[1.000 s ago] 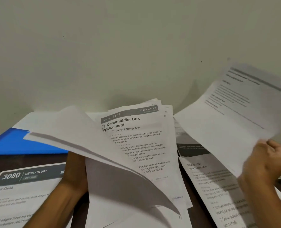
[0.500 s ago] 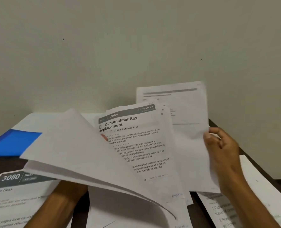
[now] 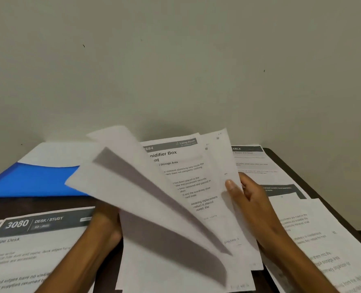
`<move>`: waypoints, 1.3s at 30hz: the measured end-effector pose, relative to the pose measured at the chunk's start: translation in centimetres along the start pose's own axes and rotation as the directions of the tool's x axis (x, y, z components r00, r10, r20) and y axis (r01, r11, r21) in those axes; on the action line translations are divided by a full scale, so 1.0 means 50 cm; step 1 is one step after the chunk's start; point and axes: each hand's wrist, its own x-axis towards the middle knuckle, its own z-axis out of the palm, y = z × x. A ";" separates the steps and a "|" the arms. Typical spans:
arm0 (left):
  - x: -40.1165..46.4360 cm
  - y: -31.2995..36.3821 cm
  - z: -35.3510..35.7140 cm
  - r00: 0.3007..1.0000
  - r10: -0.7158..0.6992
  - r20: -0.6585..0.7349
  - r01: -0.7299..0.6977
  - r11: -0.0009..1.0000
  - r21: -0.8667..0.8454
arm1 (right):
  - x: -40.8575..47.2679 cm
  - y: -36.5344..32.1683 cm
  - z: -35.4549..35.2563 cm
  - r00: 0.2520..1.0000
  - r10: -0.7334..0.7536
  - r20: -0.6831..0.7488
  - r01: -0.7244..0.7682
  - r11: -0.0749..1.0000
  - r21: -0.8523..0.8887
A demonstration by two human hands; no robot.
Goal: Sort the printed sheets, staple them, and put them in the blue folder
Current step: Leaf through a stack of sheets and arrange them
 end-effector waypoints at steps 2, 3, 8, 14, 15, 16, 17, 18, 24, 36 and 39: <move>-0.001 0.005 0.009 0.989 0.024 0.144 -0.027 0.999 0.018 | -0.001 0.004 0.006 0.999 0.001 0.042 0.001 0.998 -0.060; 0.005 0.008 0.006 0.977 0.046 0.206 -0.055 0.998 0.039 | -0.002 0.007 0.008 0.999 0.004 0.043 0.000 0.996 -0.091; 0.014 0.010 -0.009 0.970 0.096 0.221 -0.119 0.988 0.095 | -0.003 0.013 0.012 0.999 0.040 0.009 -0.040 0.999 -0.036; 0.022 0.008 -0.005 0.970 0.143 0.197 -0.163 0.982 0.090 | -0.007 0.018 0.010 0.997 0.080 0.013 -0.080 0.997 -0.015; 0.024 0.007 -0.005 0.969 0.147 0.199 -0.168 0.982 0.089 | -0.007 0.020 0.010 0.996 0.083 0.012 -0.083 0.996 -0.015; 0.023 0.007 -0.005 0.969 0.152 0.197 -0.174 0.980 0.099 | -0.008 0.021 0.011 0.997 0.072 0.015 -0.071 0.997 -0.015; 0.022 0.007 -0.004 0.966 0.162 0.204 -0.185 0.978 0.098 | -0.009 0.019 0.012 0.998 0.062 0.015 -0.061 0.998 -0.014; 0.022 0.008 -0.003 0.965 0.167 0.203 -0.191 0.976 0.105 | -0.009 0.020 0.012 0.998 0.054 0.013 -0.053 0.999 -0.010; 0.018 0.008 -0.002 0.967 0.118 0.224 -0.139 0.987 0.079 | -0.006 0.025 0.008 0.998 0.060 0.019 -0.061 0.997 0.055; -0.010 0.018 0.005 0.926 -0.138 0.352 0.165 0.985 -0.046 | -0.022 0.014 0.020 0.991 0.132 -0.009 -0.132 0.991 0.021; -0.016 0.020 0.007 0.931 -0.118 0.345 0.142 0.989 -0.045 | -0.024 -0.005 0.024 0.976 0.058 0.210 -0.057 0.998 -0.011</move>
